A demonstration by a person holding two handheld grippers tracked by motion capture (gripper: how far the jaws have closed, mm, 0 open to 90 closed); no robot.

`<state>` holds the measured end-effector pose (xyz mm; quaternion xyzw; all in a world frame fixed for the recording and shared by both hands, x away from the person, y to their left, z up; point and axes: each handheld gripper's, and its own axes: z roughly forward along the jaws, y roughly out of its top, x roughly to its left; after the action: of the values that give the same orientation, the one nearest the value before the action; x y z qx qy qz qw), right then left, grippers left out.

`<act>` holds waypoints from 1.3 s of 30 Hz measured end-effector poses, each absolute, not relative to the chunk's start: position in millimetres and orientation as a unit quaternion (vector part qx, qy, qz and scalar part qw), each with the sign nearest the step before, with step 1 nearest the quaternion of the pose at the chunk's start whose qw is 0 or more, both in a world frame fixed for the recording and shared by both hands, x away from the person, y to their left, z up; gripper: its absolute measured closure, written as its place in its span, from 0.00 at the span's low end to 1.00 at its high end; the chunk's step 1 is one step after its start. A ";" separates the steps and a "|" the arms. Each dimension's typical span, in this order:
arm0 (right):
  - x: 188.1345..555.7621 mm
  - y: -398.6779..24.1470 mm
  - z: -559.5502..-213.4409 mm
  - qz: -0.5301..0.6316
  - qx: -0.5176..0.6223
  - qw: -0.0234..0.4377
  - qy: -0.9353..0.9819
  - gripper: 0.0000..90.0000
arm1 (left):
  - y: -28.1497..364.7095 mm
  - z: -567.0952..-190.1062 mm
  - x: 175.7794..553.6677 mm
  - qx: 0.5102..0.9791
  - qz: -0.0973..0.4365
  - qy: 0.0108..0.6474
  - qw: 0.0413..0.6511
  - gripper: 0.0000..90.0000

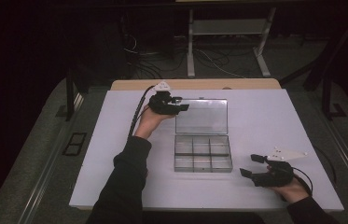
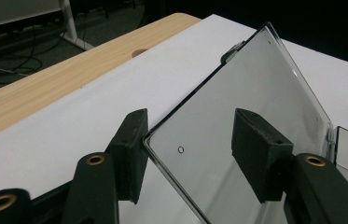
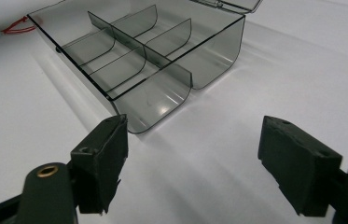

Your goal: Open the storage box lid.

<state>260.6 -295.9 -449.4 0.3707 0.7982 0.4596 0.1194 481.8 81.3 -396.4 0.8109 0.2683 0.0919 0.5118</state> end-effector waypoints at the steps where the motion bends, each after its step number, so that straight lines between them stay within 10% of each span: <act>1: 260.5 -295.9 -449.3 0.460 0.371 0.120 0.798 0.26 | 81.0 -397.0 482.1 0.812 0.092 0.268 0.510 0.49; 39: 261.0 -297.8 -449.5 0.463 0.372 0.118 0.796 0.26 | 71.0 -426.2 493.3 0.817 0.079 0.301 0.485 0.31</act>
<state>261.0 -297.8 -449.5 0.3722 0.7959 0.4628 0.1177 493.3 71.0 -426.2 0.8168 0.3014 0.0793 0.4855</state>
